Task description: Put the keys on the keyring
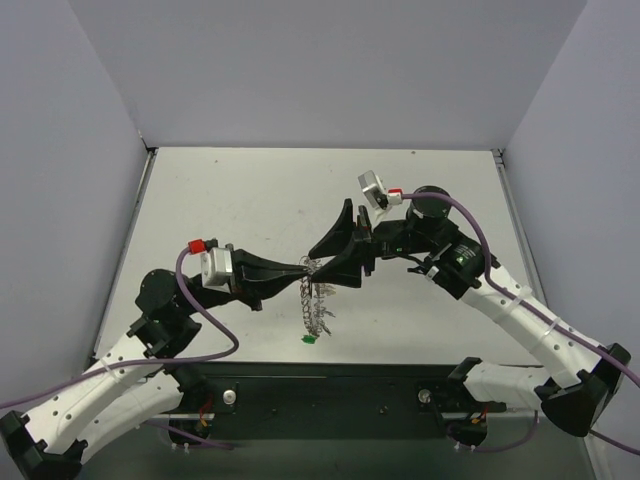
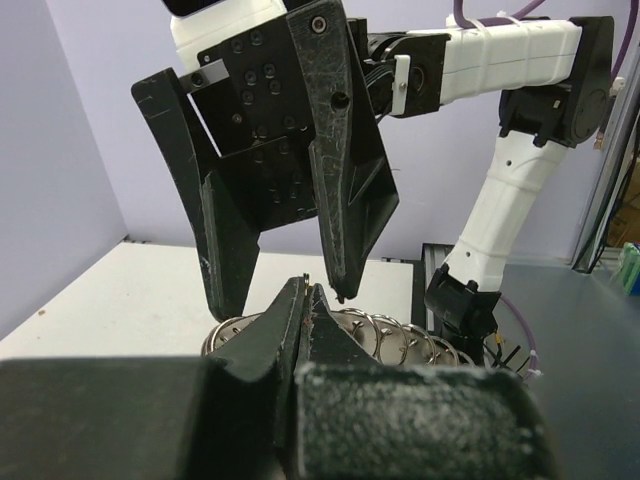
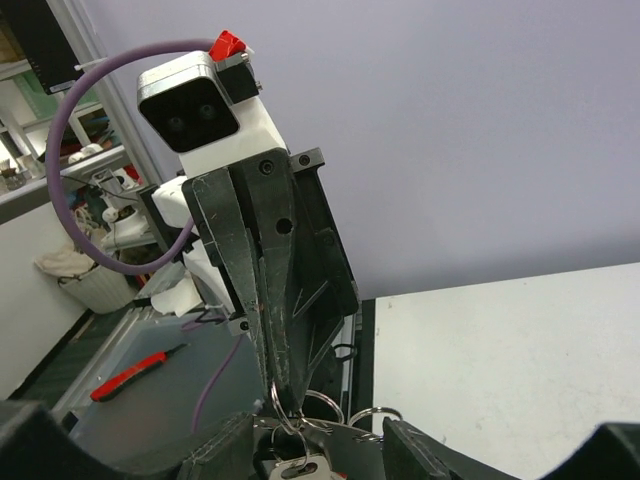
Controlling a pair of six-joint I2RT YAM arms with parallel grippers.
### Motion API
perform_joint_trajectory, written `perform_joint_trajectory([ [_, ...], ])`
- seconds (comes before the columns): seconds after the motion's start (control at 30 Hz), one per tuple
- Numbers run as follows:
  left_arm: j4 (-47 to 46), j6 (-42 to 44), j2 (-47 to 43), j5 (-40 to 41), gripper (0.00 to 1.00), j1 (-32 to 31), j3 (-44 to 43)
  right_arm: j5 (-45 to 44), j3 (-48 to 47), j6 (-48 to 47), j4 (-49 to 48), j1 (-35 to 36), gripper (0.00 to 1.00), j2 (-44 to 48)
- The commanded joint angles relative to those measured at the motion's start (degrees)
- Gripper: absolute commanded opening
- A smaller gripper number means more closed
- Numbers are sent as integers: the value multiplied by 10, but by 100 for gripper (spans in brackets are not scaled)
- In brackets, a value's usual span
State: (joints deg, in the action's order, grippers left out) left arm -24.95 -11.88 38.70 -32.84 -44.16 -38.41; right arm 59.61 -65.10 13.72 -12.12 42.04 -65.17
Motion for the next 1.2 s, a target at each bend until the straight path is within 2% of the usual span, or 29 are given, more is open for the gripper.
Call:
perform_joint_trajectory([
  [0.0,-82,-18,-2,-17,0,-2,-25,26,-5,1,-60,8,50,2],
  [0.17,-91,-25,0,-17,0,-1,-20,26,-6,-1,-61,9,34,2],
  [0.4,-107,-35,15,-19,0,-1,-18,22,-9,1,-64,20,17,0],
  [0.5,-106,-35,18,-17,0,-1,-17,20,-11,3,-64,25,2,-1],
  [0.53,-100,-30,19,-16,0,-2,-18,17,-11,1,-62,26,0,-3],
  [0.8,25,9,-5,32,0,-1,-41,-12,-27,-38,3,26,0,-2],
  [0.9,68,16,-13,37,11,-2,-55,-17,-43,-57,47,26,0,-8],
  [0.93,78,17,-13,37,22,-1,-65,-19,-47,-62,66,26,0,-10],
  [0.97,99,18,-13,35,29,-2,-69,-16,-51,-67,75,26,0,-12],
  [1.03,119,21,-12,35,39,-2,-81,-12,-65,-85,109,27,0,-17],
  [1.07,137,23,-12,31,48,-2,-90,-12,-68,-91,118,27,0,-19],
  [1.17,167,28,-10,25,62,-1,-111,-12,-83,-114,164,27,0,-20],
])
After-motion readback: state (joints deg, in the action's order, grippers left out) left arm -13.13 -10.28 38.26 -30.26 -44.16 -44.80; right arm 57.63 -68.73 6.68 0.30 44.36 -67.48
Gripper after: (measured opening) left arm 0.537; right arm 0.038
